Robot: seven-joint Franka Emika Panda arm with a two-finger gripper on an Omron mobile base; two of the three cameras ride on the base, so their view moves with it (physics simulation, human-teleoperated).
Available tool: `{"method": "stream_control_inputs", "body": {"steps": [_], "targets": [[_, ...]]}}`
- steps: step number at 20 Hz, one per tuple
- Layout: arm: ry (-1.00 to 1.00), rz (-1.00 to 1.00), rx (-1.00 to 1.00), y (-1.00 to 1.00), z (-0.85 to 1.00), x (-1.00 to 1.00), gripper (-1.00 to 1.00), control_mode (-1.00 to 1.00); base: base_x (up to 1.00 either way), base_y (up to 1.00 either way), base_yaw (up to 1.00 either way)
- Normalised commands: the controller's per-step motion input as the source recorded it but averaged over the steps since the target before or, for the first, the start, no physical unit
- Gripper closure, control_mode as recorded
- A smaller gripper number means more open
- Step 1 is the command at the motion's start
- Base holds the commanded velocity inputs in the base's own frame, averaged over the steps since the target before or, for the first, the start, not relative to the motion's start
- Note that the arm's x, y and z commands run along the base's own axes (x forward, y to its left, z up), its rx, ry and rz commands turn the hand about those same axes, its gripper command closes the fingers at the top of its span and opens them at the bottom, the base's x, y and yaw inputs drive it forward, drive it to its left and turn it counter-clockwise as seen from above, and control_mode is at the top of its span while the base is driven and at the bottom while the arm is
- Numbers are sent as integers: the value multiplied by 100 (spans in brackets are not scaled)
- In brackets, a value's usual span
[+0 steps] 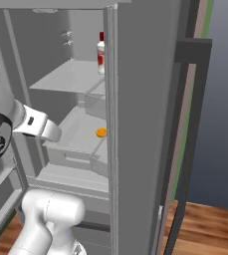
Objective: Place the liquor on the top shelf of the fridge to keep it out of children's reach, and place the orange and apple on lower shelves for easy access.
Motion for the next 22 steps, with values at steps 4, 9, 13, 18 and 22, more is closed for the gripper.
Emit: {"method": "stream_control_inputs", "body": {"steps": [4, 9, 13, 18, 22], "targets": [[3, 0, -4, 14, 0, 0, -100, -100, 0, 0, 0], [0, 0, -1, 1, 0, 0, -100, 100, -11, 1, 0], [0, 0, 0, 0, 0, 0, -100, 100, -55, 0, 0], [0, 0, 0, 0, 0, 0, -100, 100, -85, 0, 0], [0, 0, 0, 0, 0, 0, -100, 100, -92, -8, -7]]}}
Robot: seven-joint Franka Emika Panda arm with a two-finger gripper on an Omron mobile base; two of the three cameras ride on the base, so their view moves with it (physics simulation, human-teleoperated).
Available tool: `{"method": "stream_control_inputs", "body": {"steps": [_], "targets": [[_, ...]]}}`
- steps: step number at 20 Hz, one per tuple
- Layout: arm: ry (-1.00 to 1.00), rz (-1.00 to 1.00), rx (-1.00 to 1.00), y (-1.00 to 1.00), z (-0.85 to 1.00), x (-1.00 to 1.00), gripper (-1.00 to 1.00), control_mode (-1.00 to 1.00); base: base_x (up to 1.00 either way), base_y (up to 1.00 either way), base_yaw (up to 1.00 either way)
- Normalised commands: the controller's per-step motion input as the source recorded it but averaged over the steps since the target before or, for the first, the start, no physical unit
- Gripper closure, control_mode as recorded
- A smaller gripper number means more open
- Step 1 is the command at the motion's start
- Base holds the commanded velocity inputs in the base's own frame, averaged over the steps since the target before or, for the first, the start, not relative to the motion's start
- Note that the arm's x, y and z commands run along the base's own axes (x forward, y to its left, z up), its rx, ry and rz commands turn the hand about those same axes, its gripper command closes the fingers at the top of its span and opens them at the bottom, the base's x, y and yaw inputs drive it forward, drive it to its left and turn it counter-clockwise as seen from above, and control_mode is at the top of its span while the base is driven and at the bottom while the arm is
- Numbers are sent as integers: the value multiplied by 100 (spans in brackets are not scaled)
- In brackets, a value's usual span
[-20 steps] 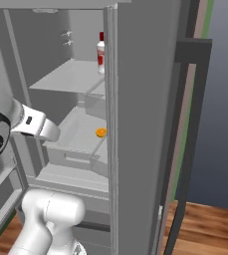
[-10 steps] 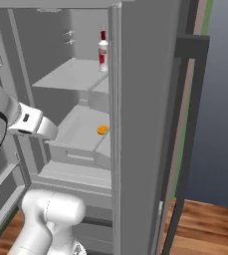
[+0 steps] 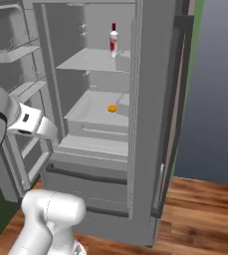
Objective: Place the liquor on the top shelf of the fridge to keep it out of children's reach, and place the orange and apple on lower shelves for easy access.
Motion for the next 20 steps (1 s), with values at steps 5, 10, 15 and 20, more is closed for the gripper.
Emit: {"method": "stream_control_inputs", "body": {"steps": [5, 10, 15, 20], "targets": [[0, 0, 0, 0, 0, 0, -100, 100, -55, -28, -23], [0, 0, 0, 0, 0, 0, -100, 100, -31, -43, -42], [0, 0, 0, 0, 0, 0, -100, 100, -13, -47, -56], [0, 0, 0, 0, 0, 0, -100, 100, 0, -48, -65]]}}
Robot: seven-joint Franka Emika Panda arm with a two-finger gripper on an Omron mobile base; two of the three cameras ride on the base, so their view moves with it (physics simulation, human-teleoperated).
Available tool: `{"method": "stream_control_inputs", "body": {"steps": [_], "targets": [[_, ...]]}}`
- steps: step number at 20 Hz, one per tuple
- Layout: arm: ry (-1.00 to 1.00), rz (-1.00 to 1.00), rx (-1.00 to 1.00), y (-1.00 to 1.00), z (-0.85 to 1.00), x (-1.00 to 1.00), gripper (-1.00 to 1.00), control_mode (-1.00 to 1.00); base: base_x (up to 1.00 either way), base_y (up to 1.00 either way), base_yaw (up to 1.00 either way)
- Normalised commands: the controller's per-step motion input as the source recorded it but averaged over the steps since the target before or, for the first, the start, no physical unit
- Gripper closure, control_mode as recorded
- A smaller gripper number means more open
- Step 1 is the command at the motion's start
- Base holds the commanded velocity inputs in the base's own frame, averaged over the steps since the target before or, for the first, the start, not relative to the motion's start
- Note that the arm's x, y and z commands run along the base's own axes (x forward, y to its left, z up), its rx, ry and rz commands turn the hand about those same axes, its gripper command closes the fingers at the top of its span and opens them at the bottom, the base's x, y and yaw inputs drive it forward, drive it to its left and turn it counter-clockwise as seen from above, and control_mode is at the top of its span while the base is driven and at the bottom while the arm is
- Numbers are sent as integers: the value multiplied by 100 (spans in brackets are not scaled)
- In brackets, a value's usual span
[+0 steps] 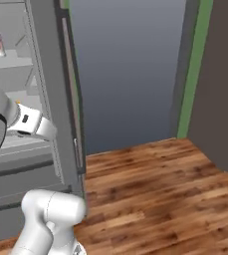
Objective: Place the liquor on the top shelf of the fridge to keep it out of children's reach, and place the orange and apple on lower shelves for easy access.
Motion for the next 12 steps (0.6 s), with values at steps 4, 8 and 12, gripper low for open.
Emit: {"method": "stream_control_inputs", "body": {"steps": [4, 8, 12], "targets": [[0, 0, 0, 0, 0, 0, -100, 100, 0, -49, -68], [0, 0, 0, 0, 0, 0, -100, 100, 0, -54, -67], [0, 0, 0, 0, 0, 0, -100, 100, 4, -50, -66]]}}
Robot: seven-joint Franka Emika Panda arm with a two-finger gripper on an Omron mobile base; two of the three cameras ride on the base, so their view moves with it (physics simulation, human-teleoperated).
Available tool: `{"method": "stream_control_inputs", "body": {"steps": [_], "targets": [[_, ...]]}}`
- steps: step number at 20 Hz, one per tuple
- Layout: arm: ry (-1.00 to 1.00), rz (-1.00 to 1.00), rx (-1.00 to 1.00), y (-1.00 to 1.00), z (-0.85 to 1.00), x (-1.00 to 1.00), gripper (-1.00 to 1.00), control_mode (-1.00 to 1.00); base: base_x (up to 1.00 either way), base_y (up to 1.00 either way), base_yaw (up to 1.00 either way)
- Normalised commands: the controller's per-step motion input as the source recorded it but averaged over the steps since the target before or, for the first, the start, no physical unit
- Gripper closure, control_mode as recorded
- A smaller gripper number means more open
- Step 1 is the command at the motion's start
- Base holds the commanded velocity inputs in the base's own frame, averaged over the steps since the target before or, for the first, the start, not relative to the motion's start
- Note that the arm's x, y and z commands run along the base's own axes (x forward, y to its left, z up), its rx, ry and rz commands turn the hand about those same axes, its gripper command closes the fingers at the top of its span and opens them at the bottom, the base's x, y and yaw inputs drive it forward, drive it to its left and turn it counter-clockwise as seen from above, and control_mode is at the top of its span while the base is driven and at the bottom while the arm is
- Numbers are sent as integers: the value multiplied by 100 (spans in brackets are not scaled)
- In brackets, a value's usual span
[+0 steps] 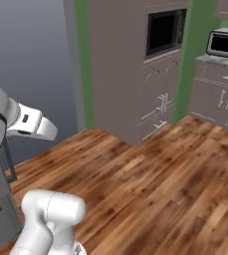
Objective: Place the liquor on the top shelf of the fridge to keep it out of children's reach, and place the orange and apple on lower shelves for easy access.
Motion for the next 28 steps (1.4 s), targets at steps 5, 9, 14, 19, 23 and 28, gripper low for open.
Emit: {"method": "stream_control_inputs", "body": {"steps": [5, 9, 14, 19, 23, 28], "targets": [[0, 0, 0, 0, 0, 0, -100, 100, 11, -34, -57], [0, 0, 0, 0, 0, 0, -100, 100, 15, -26, -51], [0, 0, 0, 0, 0, 0, -100, 100, 20, -16, -47], [0, 0, 0, 0, 0, 0, -100, 100, 11, -12, -41], [0, 0, 0, 0, 0, 0, -100, 100, 11, -15, -38], [0, 0, 0, 0, 0, 0, -100, 100, 27, -11, -35]]}}
